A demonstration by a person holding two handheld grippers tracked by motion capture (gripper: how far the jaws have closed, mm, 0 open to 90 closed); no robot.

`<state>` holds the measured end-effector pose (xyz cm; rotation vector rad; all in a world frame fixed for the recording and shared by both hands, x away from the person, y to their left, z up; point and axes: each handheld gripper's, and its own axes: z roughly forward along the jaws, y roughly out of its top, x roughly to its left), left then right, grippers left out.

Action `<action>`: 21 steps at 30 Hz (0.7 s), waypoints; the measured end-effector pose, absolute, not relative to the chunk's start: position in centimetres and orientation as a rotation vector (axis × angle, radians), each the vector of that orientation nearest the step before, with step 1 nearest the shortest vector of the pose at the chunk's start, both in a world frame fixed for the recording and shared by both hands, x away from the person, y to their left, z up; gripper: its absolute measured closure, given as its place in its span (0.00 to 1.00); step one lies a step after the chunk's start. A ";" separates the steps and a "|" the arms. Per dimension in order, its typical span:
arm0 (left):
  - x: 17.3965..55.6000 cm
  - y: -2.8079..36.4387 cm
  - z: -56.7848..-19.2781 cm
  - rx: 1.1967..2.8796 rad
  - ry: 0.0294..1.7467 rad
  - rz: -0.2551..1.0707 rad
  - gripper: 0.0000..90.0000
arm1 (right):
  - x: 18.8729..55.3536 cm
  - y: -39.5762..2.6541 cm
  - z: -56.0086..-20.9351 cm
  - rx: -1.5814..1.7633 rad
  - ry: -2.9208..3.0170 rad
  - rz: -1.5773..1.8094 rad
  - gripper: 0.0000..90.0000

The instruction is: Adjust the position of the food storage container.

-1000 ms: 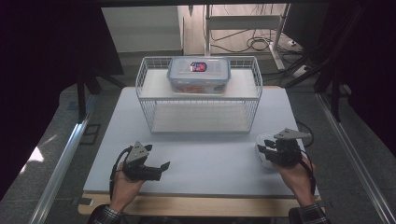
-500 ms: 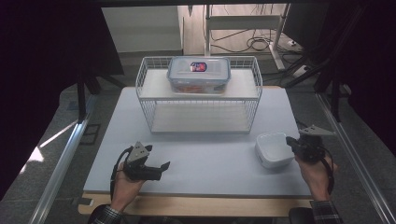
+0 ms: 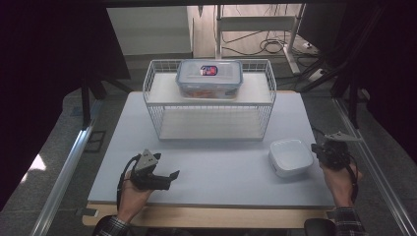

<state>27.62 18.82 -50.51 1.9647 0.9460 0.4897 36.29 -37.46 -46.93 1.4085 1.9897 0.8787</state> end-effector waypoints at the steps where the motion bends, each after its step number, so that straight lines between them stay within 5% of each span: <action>1: 27.6 18.8 -50.5 1.965 0.946 0.489 0.08 | 36.4 -37.5 -47.1 1.414 1.999 0.883 0.99; 21: 27.7 18.6 -50.7 1.980 0.949 0.472 0.08 | 35.4 -33.3 -47.4 1.396 2.167 0.974 0.99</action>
